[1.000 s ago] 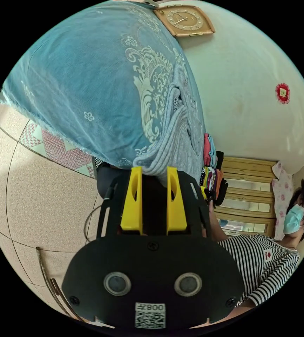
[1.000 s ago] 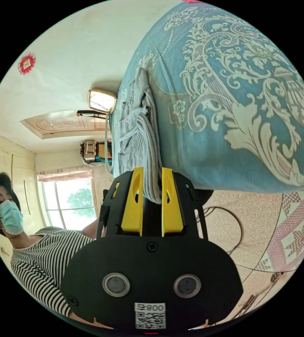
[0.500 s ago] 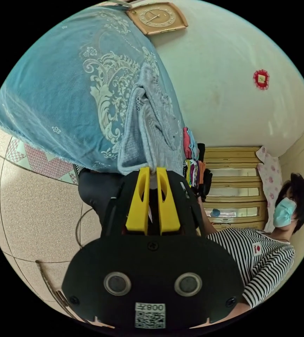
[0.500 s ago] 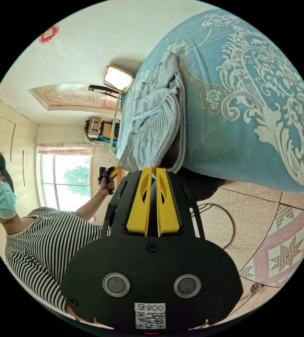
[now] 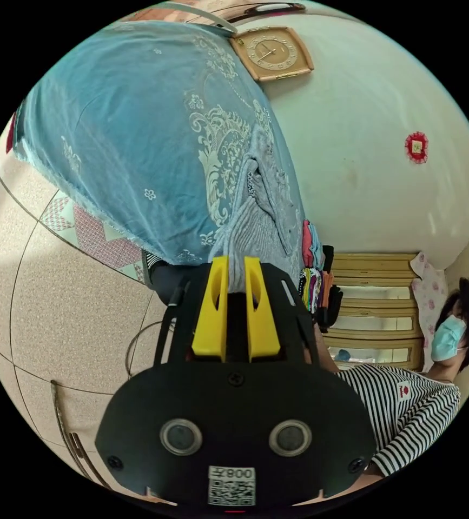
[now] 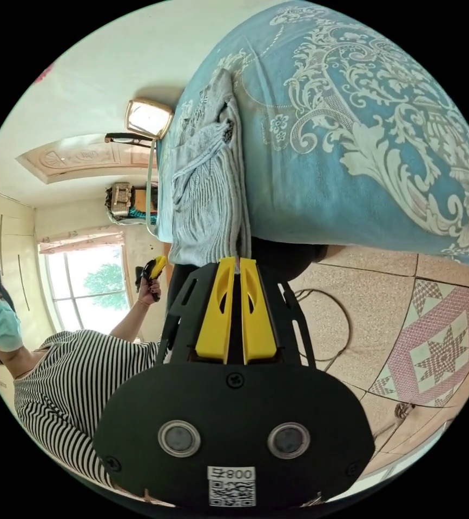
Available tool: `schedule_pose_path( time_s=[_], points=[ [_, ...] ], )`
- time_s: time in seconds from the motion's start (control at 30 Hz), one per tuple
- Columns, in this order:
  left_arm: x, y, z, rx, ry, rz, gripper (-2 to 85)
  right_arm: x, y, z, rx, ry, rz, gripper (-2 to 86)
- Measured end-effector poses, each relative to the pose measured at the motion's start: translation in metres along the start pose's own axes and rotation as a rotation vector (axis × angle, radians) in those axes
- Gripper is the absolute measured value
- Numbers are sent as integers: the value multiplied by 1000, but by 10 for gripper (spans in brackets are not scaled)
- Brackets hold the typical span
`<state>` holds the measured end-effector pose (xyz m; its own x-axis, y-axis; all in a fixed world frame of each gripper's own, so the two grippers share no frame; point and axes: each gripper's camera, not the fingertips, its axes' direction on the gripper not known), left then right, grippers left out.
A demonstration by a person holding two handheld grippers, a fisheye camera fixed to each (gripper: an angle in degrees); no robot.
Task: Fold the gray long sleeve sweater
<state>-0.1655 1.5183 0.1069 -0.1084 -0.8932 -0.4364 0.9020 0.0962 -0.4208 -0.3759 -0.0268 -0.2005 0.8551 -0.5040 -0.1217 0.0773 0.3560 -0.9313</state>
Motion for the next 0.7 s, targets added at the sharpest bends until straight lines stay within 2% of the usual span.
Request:
schedule_pose_path(
  time_s=[0.07, 0.17, 0.23, 0.4, 0.53, 0.7],
  points=[
    [22, -7, 3, 2, -44, 68, 60, -15, 0, -9, 59, 87, -3, 30],
    [70, -27, 42, -89, -138, 218, 65, -63, -14, -11, 137, 197, -115, 45],
    [103, -42, 89, -174, -217, 314, 66, -107, -38, 15, 110, 315, -221, 55],
    [147, -62, 157, -217, -337, 412, 64, -166, -80, 83, 22, 553, -355, 57],
    [164, -68, 201, -274, -503, 468, 49, -182, -98, 120, -12, 640, -388, 59],
    [178, -69, 214, -294, -539, 510, 27, -181, -102, 145, -27, 713, -389, 39]
  ],
)
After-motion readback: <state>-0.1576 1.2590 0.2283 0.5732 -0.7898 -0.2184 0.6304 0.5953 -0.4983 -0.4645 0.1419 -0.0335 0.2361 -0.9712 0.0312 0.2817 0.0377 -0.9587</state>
